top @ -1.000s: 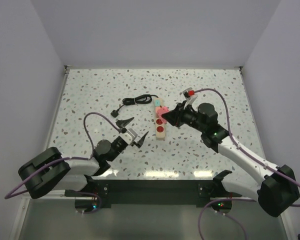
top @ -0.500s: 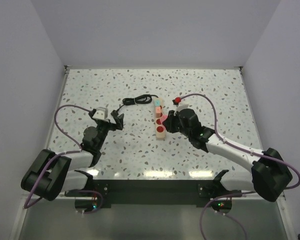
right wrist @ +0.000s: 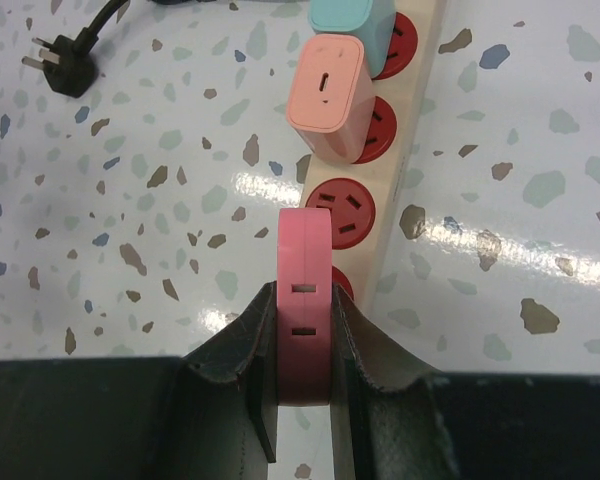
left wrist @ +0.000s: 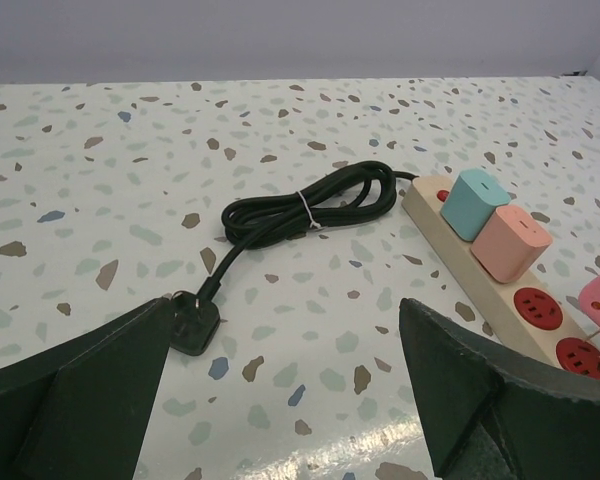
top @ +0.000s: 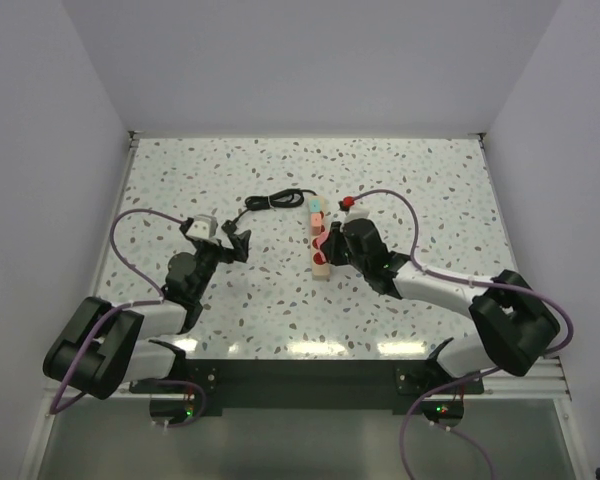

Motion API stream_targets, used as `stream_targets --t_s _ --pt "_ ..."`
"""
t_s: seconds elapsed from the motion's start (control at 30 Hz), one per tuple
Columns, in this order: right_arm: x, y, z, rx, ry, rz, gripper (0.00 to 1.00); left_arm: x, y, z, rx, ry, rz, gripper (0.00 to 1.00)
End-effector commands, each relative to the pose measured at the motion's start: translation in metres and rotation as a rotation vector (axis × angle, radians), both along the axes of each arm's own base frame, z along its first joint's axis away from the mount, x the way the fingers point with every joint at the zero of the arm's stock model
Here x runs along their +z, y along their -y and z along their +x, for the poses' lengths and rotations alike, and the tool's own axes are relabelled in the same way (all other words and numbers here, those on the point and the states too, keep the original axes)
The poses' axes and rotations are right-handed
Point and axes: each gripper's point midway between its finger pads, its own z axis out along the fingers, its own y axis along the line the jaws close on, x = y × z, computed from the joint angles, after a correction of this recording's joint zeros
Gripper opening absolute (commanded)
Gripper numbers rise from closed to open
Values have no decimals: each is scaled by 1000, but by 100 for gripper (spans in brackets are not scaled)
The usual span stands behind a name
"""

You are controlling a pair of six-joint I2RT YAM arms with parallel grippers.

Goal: Insert the plug

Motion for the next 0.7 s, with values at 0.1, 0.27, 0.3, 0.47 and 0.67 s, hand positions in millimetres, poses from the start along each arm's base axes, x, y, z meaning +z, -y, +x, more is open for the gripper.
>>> stream_targets --t_s 0.1,0.27,0.3,0.47,0.67 --pt "19 -19 16 -32 63 86 0 13 1 3 -5 38 -29 100" --pt "14 -20 13 -43 52 64 0 12 0 2 -5 38 -29 100" --pt "15 -20 11 -46 54 60 0 12 0 2 -5 38 -29 100" --pt "15 -13 5 -76 63 14 0 12 0 2 -5 39 -31 100" --pt "10 -10 0 -95 60 -11 0 12 1 1 -13 42 -31 100"
